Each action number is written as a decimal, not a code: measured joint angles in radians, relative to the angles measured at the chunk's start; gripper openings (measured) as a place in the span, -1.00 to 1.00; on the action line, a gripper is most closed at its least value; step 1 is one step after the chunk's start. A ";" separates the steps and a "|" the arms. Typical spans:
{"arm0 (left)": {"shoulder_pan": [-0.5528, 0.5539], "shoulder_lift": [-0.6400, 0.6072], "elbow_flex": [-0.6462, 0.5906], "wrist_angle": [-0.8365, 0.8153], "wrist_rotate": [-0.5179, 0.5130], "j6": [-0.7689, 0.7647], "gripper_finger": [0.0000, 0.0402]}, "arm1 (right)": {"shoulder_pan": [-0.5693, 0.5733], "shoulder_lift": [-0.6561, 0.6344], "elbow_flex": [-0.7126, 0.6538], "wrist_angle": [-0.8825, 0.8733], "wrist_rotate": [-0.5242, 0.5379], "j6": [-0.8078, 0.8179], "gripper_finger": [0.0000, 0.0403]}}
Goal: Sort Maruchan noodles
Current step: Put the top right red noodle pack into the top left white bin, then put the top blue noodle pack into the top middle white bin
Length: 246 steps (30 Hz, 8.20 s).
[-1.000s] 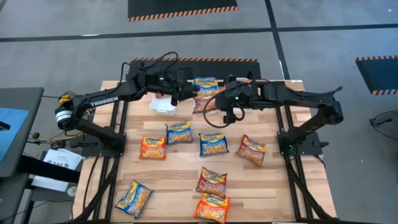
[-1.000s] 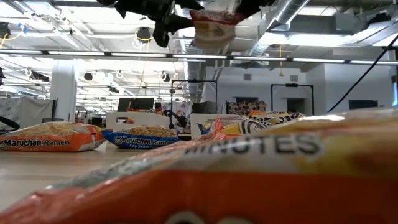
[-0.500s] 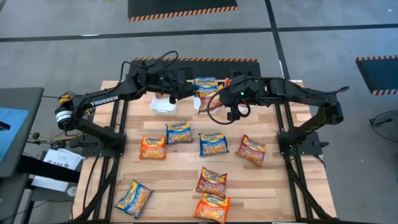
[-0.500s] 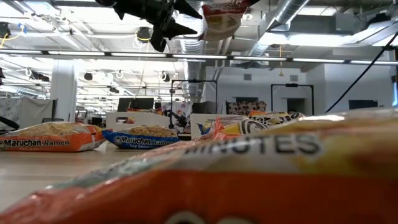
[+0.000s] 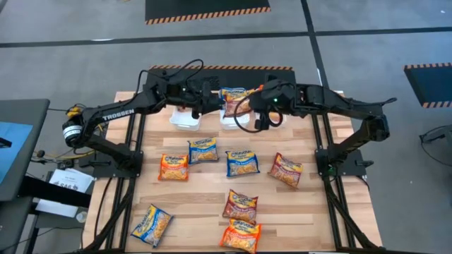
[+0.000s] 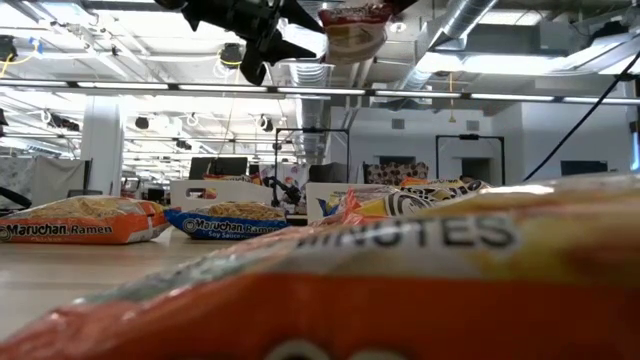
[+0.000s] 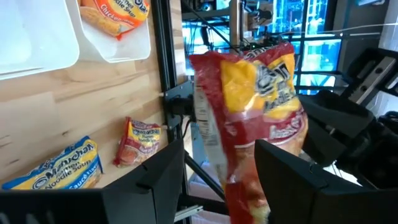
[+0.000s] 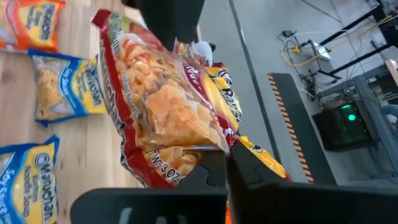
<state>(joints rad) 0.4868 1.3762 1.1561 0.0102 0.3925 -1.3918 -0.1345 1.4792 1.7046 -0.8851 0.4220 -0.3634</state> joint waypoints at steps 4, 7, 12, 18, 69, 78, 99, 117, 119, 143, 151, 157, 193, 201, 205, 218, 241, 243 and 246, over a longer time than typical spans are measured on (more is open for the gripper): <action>-0.003 0.000 0.000 0.001 -0.012 0.000 -0.09 | 0.001 0.000 0.000 0.007 0.000 0.028 -0.97; -0.003 0.000 0.000 0.006 -0.012 0.000 -0.09 | 0.001 0.000 0.000 0.015 0.000 0.073 -0.97; -0.005 0.000 0.000 0.027 -0.016 -0.002 -0.09 | 0.004 0.000 0.000 0.044 0.000 0.117 -0.97; -0.005 0.000 0.000 0.120 -0.004 -0.010 -0.09 | 0.004 -0.001 0.000 0.053 0.000 0.160 -0.97; 0.039 -0.032 0.000 0.212 0.049 0.620 -1.00 | -0.001 -0.094 0.000 0.111 0.038 0.094 0.11; 0.179 -0.141 0.000 -0.084 0.047 0.989 -1.00 | -0.047 -0.196 0.001 0.110 0.052 0.093 0.14; 0.570 -0.164 -0.217 -0.212 0.238 1.271 -1.00 | -0.164 -0.196 -0.001 0.146 0.052 0.138 0.14; 0.594 -0.164 -0.493 -0.026 0.055 1.350 -1.00 | -0.196 -0.182 0.000 0.169 0.051 0.199 0.14; 0.594 -0.158 -0.505 -0.005 0.021 1.373 -1.00 | -0.196 -0.182 0.000 0.169 0.051 0.199 0.14; 0.590 0.040 -0.503 0.115 0.037 1.312 -0.50 | -0.198 -0.182 0.000 0.172 0.051 0.199 0.14; 0.590 0.040 -0.453 -0.041 0.024 1.329 -0.17 | -0.209 -0.182 0.000 0.172 0.051 0.199 0.14; 0.590 0.040 -0.346 -0.157 -0.022 1.376 -0.08 | -0.209 -0.182 0.000 0.172 0.051 0.199 0.14; 0.259 -0.374 0.065 -0.869 0.112 1.079 -0.08 | -0.209 -0.218 -0.126 -0.341 -0.219 0.558 0.14; 0.083 -0.451 0.063 -0.912 -0.134 0.952 -0.08 | -0.206 -0.215 -0.306 -0.270 -0.492 0.558 0.14; 0.040 -0.457 0.063 -0.913 -0.161 0.928 -0.08 | -0.206 -0.215 -0.391 -0.177 -0.617 0.574 0.14; -0.011 -0.426 0.063 -0.974 -0.142 0.812 -0.08 | -0.171 -0.215 -0.586 0.092 -0.705 0.878 0.14; -0.089 -0.389 0.063 -1.141 -0.149 0.969 -0.08 | -0.029 -0.128 -0.851 0.429 -0.514 1.191 0.24; -0.092 -0.389 0.063 -1.141 -0.162 0.969 -0.08 | -0.029 -0.074 -0.848 0.473 -0.515 1.195 0.24; -0.097 -0.389 0.063 -1.140 -0.170 0.970 -0.08 | -0.029 -0.005 -0.849 0.535 -0.527 1.206 0.24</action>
<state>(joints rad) 0.3897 0.9867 1.2190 -1.1301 0.2230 -0.4221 -0.1635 1.4739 0.8554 -0.3498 -0.1049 0.8428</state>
